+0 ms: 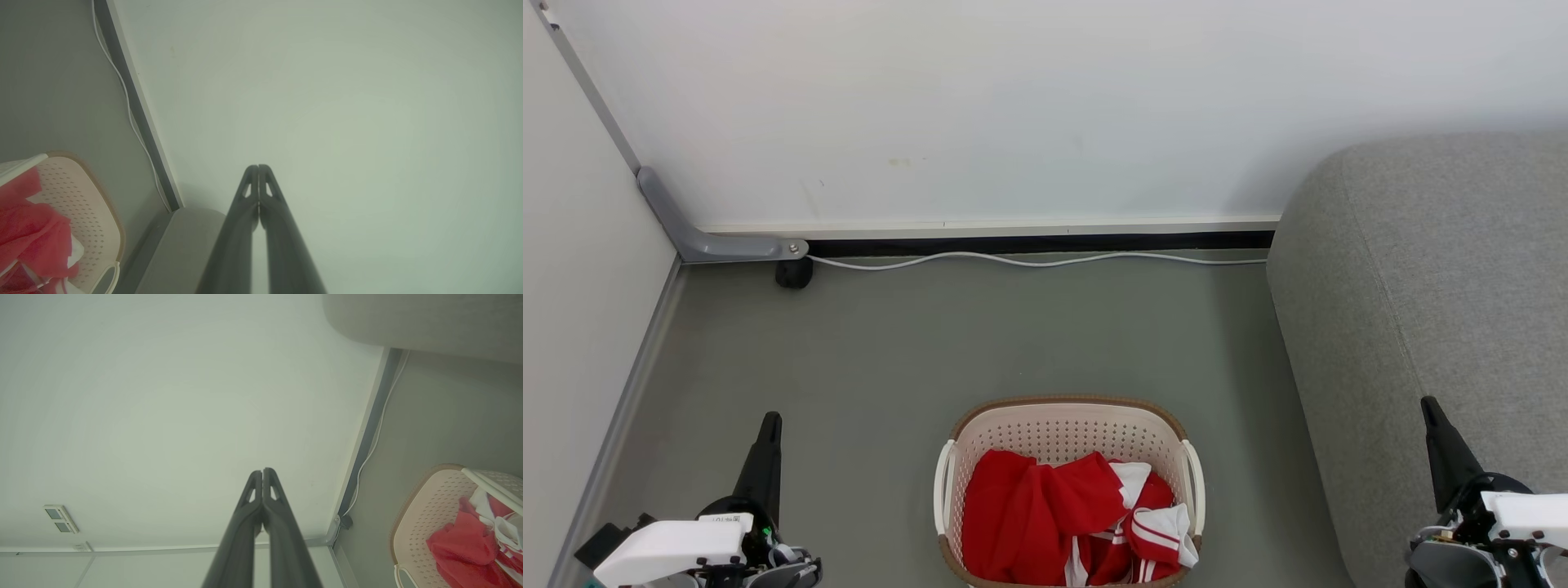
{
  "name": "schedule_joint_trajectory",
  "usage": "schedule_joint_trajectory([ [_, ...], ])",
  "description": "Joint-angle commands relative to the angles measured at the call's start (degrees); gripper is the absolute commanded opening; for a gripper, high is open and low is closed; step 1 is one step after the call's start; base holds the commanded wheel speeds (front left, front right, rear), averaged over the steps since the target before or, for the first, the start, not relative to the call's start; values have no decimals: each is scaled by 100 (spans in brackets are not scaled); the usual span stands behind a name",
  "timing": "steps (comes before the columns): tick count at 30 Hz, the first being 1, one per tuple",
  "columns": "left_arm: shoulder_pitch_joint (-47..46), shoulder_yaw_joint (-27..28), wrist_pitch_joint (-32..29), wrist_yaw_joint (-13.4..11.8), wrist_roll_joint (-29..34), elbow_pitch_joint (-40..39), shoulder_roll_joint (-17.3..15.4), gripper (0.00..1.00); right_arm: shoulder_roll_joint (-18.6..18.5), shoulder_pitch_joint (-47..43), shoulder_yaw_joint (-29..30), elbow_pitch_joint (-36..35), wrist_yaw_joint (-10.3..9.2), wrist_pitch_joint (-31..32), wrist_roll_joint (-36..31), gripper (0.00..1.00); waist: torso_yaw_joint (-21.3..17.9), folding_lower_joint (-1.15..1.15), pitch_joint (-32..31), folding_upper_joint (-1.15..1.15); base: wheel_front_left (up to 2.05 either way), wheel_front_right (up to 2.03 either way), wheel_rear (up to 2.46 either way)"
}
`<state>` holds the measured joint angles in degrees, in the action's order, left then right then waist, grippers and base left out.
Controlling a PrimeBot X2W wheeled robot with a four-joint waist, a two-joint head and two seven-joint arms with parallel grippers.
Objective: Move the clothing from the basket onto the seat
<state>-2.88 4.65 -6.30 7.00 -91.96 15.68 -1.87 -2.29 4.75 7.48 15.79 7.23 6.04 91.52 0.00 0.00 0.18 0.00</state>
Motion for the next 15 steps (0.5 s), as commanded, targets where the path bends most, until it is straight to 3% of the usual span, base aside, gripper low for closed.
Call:
schedule_joint_trajectory([
  [1,-331,184,-17,48,-23,-165,-100,0,-59,143,-98,-177,25,43,66,0,0,0,0,0,0,0,0],
  [15,-331,184,-17,48,-23,-165,-100,0,-59,143,-98,-177,25,43,66,0,0,0,0,0,0,0,0],
])
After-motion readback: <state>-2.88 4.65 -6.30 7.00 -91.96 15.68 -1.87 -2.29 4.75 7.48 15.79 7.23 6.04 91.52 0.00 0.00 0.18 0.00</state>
